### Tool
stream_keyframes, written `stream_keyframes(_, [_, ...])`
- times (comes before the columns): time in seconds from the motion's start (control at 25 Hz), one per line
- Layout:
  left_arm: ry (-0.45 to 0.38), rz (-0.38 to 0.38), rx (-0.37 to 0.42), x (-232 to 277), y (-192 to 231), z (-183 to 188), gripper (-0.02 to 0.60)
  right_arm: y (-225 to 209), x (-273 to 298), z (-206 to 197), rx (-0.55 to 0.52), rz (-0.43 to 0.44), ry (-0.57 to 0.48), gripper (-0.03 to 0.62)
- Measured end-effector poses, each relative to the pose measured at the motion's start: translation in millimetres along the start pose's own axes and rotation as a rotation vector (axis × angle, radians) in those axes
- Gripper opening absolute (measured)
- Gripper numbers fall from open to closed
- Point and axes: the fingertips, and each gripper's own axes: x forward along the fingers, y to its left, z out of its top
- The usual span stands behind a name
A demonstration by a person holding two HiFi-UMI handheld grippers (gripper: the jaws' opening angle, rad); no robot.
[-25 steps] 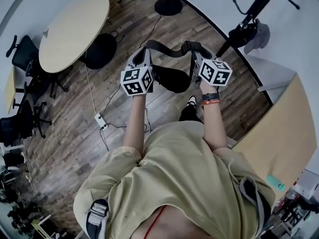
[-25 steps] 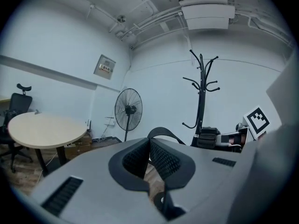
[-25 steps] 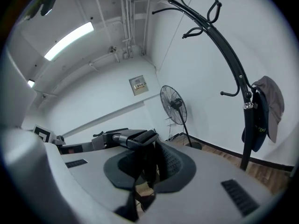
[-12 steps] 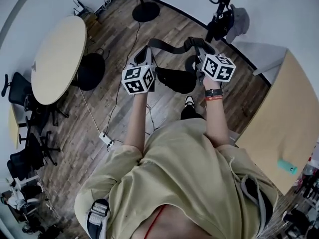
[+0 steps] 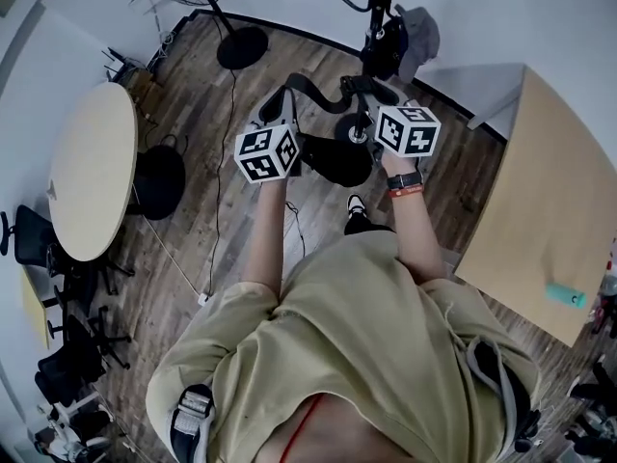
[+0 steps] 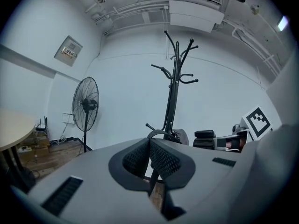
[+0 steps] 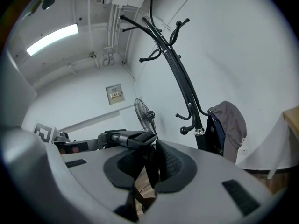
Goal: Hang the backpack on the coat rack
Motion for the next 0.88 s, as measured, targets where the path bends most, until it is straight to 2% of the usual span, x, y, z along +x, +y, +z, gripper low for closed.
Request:
stream_keyframes(0.44, [-0.003,-0.084,0.029,72,-21,19,0.025,-58,14,37,0.039,-0.059,-0.063,0.064])
stream_keyframes(0.88, [-0.018,-0.116,-0.019,120,-31,34,0.025,-119,17,69,0.078,-0.125,-0.110,0.064])
